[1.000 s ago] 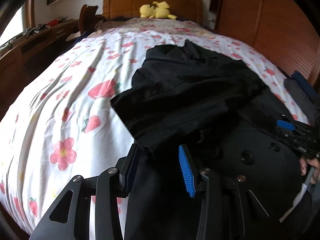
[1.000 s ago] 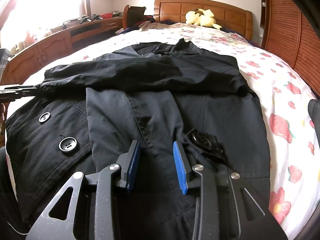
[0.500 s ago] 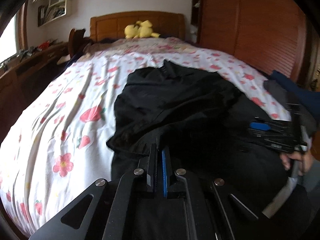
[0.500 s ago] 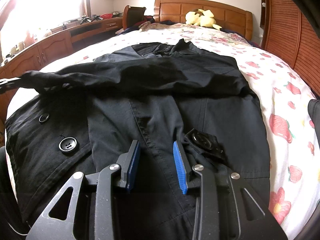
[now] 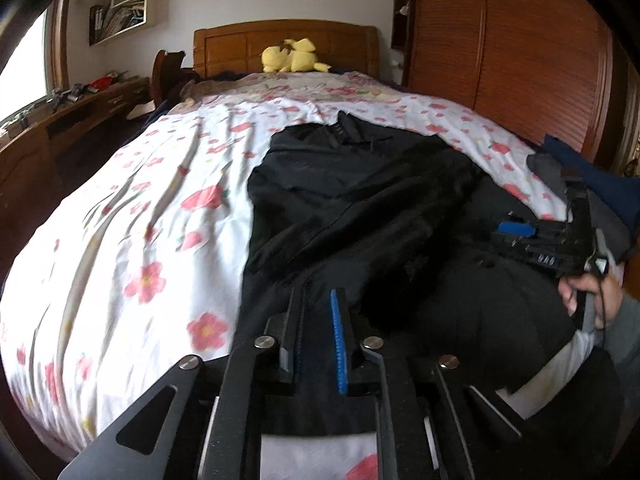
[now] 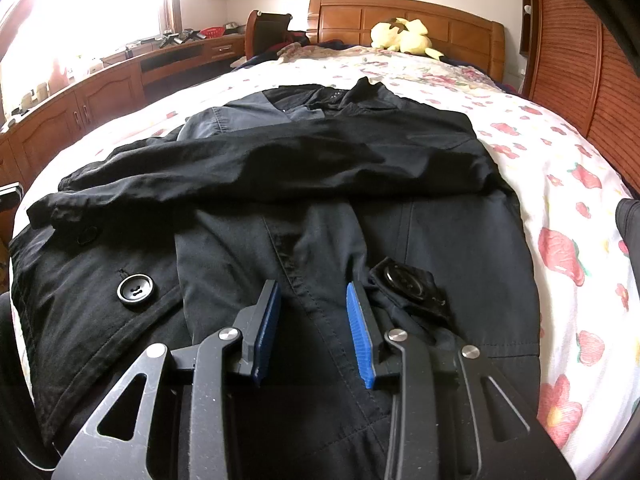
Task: Fold large clothes
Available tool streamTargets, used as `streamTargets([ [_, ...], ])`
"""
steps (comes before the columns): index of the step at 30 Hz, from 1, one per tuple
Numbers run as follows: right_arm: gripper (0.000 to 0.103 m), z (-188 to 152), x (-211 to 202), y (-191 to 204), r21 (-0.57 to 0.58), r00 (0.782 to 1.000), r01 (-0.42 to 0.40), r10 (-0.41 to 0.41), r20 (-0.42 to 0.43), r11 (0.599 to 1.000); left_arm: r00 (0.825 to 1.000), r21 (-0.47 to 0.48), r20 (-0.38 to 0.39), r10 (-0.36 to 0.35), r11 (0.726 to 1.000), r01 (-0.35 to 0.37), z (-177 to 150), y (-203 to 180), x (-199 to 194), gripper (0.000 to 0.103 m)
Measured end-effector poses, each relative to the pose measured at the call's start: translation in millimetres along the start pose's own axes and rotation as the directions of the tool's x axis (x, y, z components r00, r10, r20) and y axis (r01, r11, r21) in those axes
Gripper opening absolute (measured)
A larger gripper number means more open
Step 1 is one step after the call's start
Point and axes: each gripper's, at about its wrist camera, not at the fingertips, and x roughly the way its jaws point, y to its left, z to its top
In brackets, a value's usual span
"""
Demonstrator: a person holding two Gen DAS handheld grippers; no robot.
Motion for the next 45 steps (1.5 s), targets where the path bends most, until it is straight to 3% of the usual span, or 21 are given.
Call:
streamTargets([
  [13, 0.035, 0.2, 0.2, 0.8, 0.0, 1.0, 0.005, -0.005, -0.002, 1.0, 0.992, -0.05, -0.12, 0.048, 0.997, -0.055, -25.4, 31.0, 14.8, 0.041],
  [17, 0.035, 6.4, 0.0, -0.3, -0.006, 0.999, 0.001, -0.002, -0.049, 1.0, 0.99, -0.061, -0.136, 0.036, 0.997, -0.044, -25.2, 32.1, 21.6, 0.045],
  [22, 0.037, 5.2, -26.6, -10.1, -0.002, 0.997, -0.001, 0.0, -0.08, 1.0, 0.99, -0.067, -0.138, 0.035, 0.997, -0.045, -25.4, 34.2, 27.7, 0.053],
  [27, 0.038, -14.5, -63.7, -34.5, 0.097, 0.992, -0.064, 0.074, -0.104, 0.993, 0.991, -0.07, -0.124, 0.039, 0.996, -0.048, -27.1, 32.5, 32.5, 0.058],
  [38, 0.038, -63.7, -94.5, -58.3, 0.086, 0.975, 0.086, -0.066, -0.211, 0.993, 0.992, -0.066, -0.121, 0.044, 0.996, -0.053, -29.3, 32.2, 34.4, 0.061],
  [41, 0.042, -70.4, -89.8, -66.0, 0.081, 0.966, 0.12, -0.098, -0.241, 0.989, 0.992, -0.065, -0.121, 0.044, 0.997, -0.052, -28.9, 32.2, 34.4, 0.062],
  [45, 0.066, -70.3, -79.4, -85.7, 0.132, 0.962, 0.144, -0.108, -0.25, 0.981, 0.992, -0.064, -0.122, 0.044, 0.997, -0.052, -28.5, 32.1, 35.2, 0.063],
])
